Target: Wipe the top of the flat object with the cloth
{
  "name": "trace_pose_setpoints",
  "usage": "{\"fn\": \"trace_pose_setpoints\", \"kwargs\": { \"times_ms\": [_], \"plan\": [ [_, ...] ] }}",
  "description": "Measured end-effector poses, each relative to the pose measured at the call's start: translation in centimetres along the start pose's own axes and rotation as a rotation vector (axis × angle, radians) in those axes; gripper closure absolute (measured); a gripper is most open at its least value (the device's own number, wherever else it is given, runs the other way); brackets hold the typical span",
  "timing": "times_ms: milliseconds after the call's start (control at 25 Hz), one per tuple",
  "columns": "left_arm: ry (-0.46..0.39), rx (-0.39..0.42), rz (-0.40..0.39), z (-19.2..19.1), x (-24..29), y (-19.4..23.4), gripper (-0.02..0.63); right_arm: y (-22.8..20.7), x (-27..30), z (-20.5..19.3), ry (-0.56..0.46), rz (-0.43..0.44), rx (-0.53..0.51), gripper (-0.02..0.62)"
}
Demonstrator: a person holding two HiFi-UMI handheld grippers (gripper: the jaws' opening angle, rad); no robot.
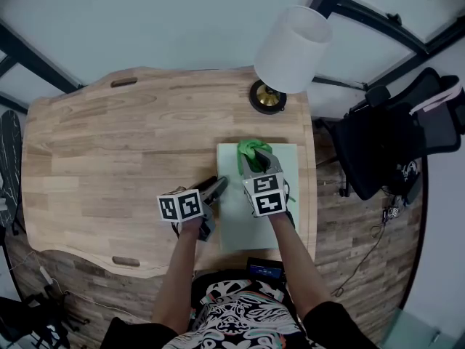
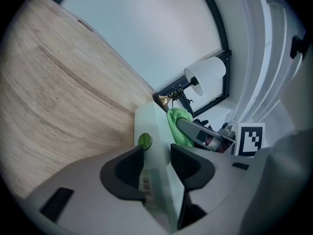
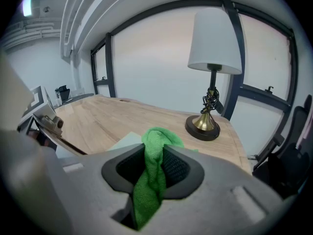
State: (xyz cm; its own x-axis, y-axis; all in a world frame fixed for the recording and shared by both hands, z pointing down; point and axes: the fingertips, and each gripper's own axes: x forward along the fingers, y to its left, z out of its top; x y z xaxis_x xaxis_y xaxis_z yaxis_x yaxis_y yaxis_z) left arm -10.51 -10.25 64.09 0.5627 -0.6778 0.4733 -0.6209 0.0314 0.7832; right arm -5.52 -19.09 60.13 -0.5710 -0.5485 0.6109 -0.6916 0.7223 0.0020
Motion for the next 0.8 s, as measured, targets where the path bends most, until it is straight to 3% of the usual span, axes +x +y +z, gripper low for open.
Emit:
{"fn": "trace_pose_setpoints", "kwargs": {
  "times_ms": [800],
  "plan": [
    [-0.022,0.000,-0.001,-0.1,0.0,0.1,0.433,3.9,0.7,1.3,-0.010,0.100,-0.053,0.502]
  ]
}}
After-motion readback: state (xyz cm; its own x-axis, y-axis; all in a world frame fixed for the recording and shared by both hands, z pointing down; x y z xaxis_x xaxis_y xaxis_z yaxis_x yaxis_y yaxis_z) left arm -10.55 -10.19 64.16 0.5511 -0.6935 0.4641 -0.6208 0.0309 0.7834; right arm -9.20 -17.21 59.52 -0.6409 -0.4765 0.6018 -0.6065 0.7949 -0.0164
